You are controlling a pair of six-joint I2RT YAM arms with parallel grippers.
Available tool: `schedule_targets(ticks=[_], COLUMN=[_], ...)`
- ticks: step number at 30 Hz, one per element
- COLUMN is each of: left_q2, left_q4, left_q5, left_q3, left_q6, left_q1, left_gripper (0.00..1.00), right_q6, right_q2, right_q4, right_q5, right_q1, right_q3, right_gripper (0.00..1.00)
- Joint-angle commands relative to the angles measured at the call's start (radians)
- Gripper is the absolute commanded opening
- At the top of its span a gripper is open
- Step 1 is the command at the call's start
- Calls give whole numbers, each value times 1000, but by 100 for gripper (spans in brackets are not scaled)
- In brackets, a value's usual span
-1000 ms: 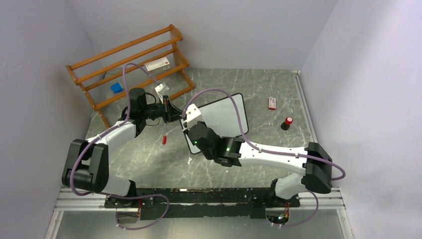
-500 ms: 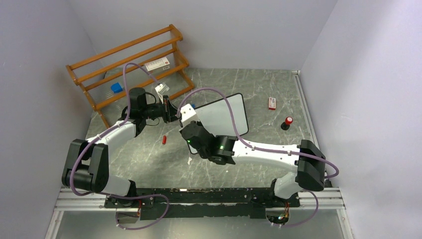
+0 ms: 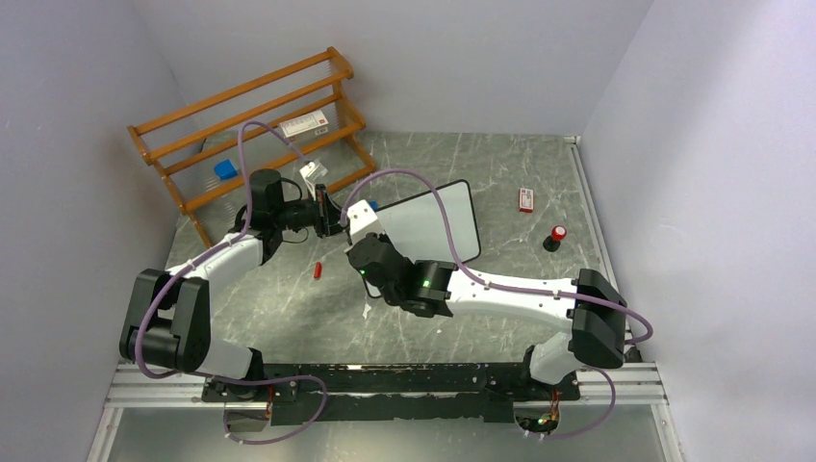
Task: Write a sentence on the whiteboard
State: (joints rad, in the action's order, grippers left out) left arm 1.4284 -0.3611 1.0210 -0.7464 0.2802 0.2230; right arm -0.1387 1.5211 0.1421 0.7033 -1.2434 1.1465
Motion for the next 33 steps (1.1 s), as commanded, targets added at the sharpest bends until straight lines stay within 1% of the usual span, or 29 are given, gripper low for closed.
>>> schedule_targets(ticks=[1,21,33], left_q2=[17,18,20], left_q4=[51,55,59], left_q5=[-18,-13,-15], left_q3=[0,-4,-5], left_q6=[-42,-46,-48], left_q1=[-1,4,4], left_gripper=[5,5,5], right_q6=[-16,-48,-74], right_q2=[15,57,33], right_q4=[-14,69,109], right_q5=[17,28,41], right_q1=[5,15,15], right_q3=[33,62,46], right_gripper=[0,0,0])
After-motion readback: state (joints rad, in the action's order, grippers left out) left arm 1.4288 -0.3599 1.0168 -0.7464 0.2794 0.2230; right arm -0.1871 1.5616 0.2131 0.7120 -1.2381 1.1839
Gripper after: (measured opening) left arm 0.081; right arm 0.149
